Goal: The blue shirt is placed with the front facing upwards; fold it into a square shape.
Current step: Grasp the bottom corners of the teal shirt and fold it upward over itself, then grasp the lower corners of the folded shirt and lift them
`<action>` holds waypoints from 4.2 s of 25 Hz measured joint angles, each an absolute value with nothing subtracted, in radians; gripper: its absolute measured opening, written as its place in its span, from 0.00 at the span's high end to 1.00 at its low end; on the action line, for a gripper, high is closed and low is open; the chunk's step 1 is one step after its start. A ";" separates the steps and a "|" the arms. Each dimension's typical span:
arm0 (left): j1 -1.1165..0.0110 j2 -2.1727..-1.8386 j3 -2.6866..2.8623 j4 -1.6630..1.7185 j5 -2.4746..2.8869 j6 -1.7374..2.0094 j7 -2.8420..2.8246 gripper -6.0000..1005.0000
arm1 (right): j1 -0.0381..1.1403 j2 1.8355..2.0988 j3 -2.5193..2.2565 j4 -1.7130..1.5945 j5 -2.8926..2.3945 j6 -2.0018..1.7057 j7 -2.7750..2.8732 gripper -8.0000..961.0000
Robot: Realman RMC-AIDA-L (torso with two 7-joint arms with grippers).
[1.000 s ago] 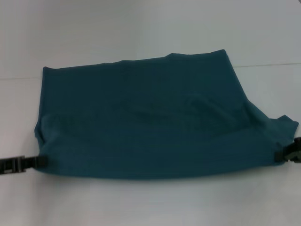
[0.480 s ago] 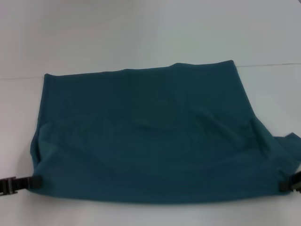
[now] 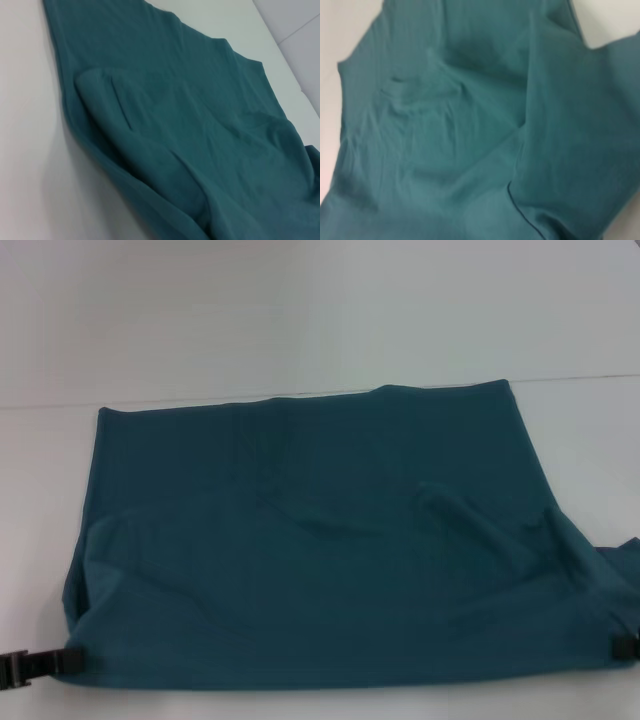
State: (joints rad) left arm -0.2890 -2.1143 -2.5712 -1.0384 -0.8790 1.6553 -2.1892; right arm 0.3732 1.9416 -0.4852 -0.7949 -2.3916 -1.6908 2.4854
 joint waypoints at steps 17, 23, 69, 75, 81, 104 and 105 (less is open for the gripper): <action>-0.513 -2.020 -2.655 -0.837 -0.886 1.463 -2.168 0.93 | 0.543 1.927 -0.372 -0.700 -2.235 -1.488 2.417 0.96; -0.615 -2.018 -2.658 -0.813 -0.888 1.289 -2.157 0.93 | 0.610 1.935 -0.376 -0.686 -2.202 -1.380 2.404 0.96; -0.835 -2.148 -2.583 -0.596 -1.042 0.456 -1.705 0.93 | 0.803 2.013 -0.469 -0.445 -2.003 -0.719 2.126 0.95; -0.854 -2.142 -2.576 -0.568 -1.043 0.437 -1.698 0.93 | 0.808 2.016 -0.470 -0.440 -2.003 -0.688 2.125 0.92; -0.862 -2.153 -2.491 -0.563 -1.044 0.312 -1.677 0.91 | 0.833 2.023 -0.477 -0.413 -2.002 -0.560 2.081 0.89; -0.775 -2.121 -2.415 -0.568 -1.086 0.455 -1.782 0.20 | 0.850 2.054 -0.669 -0.481 -1.927 -0.529 1.903 0.24; -0.769 -2.117 -2.414 -0.569 -1.084 0.455 -1.781 0.17 | 0.841 2.062 -0.675 -0.490 -1.925 -0.536 1.902 0.19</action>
